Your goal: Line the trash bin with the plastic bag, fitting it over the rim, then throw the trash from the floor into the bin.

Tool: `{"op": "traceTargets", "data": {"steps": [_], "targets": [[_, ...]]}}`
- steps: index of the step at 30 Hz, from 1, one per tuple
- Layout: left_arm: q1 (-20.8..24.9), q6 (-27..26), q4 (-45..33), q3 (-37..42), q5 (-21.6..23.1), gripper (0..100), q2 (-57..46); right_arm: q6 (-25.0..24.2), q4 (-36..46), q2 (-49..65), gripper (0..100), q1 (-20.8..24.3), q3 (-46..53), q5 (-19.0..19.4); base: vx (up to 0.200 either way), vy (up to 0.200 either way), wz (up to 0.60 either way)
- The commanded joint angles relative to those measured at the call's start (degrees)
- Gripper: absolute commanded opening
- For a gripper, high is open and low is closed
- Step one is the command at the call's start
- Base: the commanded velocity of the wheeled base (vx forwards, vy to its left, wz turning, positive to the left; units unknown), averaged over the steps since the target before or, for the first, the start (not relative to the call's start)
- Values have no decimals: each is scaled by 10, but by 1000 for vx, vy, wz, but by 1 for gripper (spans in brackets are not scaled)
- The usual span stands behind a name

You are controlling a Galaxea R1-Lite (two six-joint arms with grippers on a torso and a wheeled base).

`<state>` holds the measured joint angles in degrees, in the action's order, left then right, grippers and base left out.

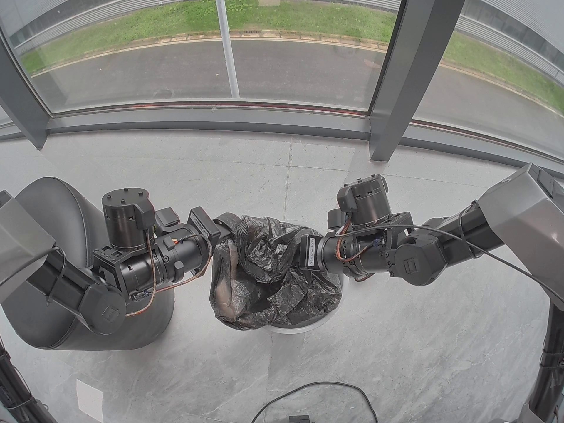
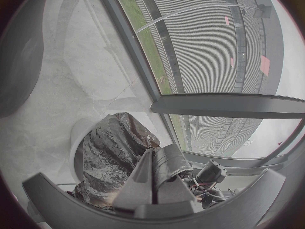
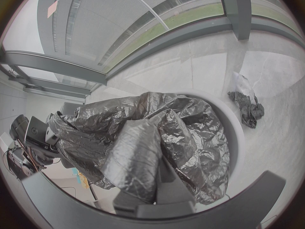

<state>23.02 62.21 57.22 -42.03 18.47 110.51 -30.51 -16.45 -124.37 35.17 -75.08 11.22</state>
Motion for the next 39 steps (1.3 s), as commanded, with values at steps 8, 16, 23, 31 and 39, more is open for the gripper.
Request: {"op": "traceTargets", "data": {"steps": [8,16,23,31,39], "targets": [[-10,-1,0,-41,0,0,48,16,-47,-43,0,-12,-7,-3,0,0,0],[-10,-1,15,-36,0,0,67,19,-54,-55,0,-12,4,-15,0,0,0],[-5,-1,15,-12,0,0,59,19,-54,-34,0,-12,41,-15,0,0,0],[-4,-2,16,25,0,0,62,34,-54,19,0,-12,122,-14,0,0,0],[-3,-3,17,20,0,0,74,56,-55,34,0,-20,178,-15,0,0,0]]}}
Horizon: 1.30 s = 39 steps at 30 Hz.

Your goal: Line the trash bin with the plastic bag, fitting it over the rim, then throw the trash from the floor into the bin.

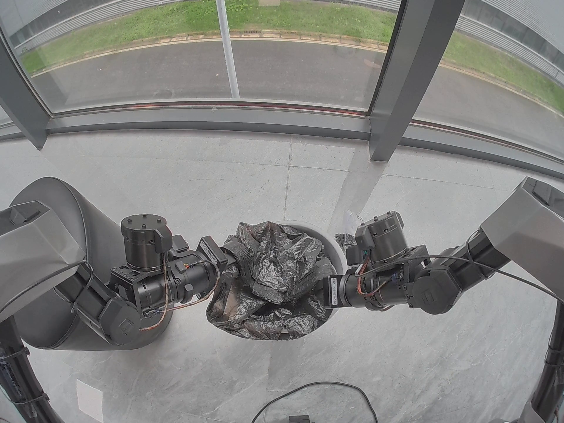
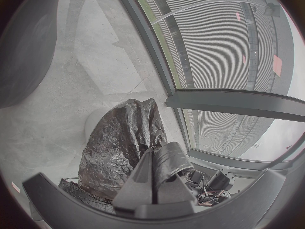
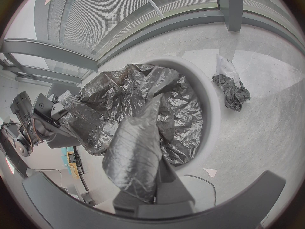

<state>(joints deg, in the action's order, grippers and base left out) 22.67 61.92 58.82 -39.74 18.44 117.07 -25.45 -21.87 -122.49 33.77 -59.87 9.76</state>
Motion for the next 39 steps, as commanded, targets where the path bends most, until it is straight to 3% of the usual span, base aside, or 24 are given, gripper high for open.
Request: {"op": "traceTargets", "data": {"steps": [1,13,39], "targets": [[0,0,2,-4,0,0,8,6,-1,16,0,-9,31,-1,0,0,0],[-12,-13,22,-44,-2,0,55,37,-74,24,0,-46,114,-1,0,0,0],[-37,-13,24,-58,-6,0,70,54,-79,7,0,-69,126,0,0,0,0]]}}
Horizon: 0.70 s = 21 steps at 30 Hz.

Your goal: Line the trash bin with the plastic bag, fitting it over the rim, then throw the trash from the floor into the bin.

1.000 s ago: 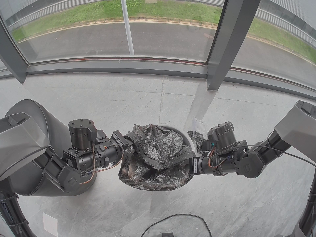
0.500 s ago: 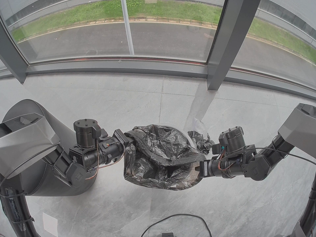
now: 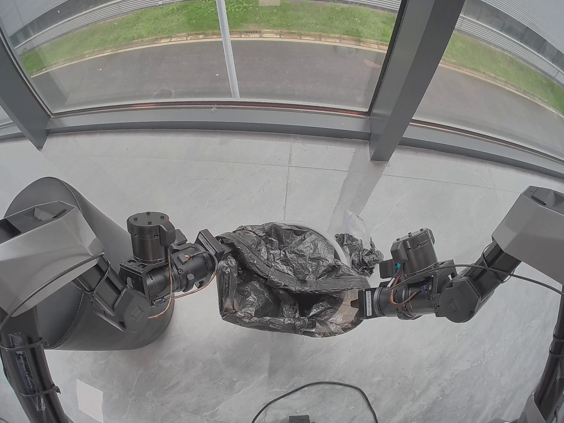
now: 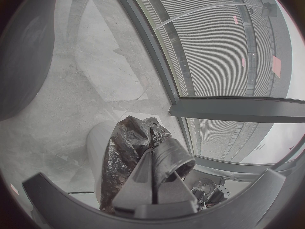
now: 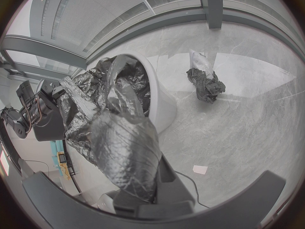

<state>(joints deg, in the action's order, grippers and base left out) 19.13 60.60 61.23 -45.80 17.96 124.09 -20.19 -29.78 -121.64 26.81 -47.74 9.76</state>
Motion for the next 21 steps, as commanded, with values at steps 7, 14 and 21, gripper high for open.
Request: {"op": "traceTargets", "data": {"steps": [7,14,21], "targets": [[-1,0,0,10,-2,0,0,3,0,-6,0,-4,5,0,0,0,0],[3,0,0,29,-2,0,2,3,-1,-18,0,-3,1,0,0,0,0],[6,1,0,35,-2,0,5,1,-1,-24,0,0,-6,-1,0,0,0]]}}
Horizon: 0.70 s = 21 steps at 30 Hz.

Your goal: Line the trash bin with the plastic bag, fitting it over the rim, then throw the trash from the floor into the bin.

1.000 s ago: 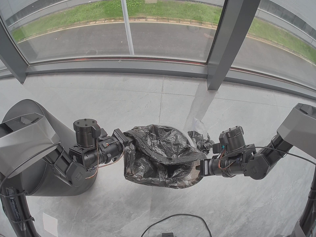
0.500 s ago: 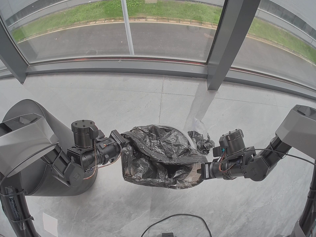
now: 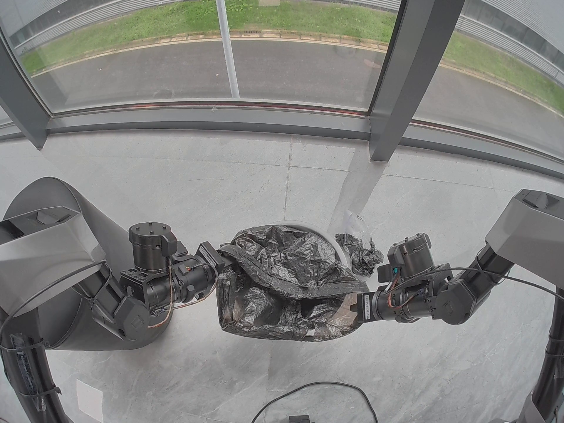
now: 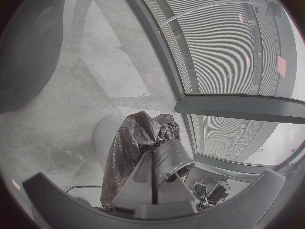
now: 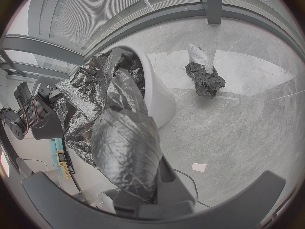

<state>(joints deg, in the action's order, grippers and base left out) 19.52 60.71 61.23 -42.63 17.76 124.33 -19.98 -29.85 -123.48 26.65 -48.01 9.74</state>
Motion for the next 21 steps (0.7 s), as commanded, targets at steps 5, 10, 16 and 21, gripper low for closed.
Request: {"op": "traceTargets", "data": {"steps": [5,10,16,21], "targets": [[8,0,1,2,0,0,6,-1,-10,-12,0,3,-10,-2,0,0,0],[6,0,1,-3,0,0,9,-1,-37,-21,0,3,-13,-10,0,0,0],[3,0,2,-8,0,0,7,-1,-38,-26,100,4,-12,-28,0,0,0],[3,0,2,-8,0,0,7,-3,-38,-20,100,4,-10,-28,0,0,0]]}}
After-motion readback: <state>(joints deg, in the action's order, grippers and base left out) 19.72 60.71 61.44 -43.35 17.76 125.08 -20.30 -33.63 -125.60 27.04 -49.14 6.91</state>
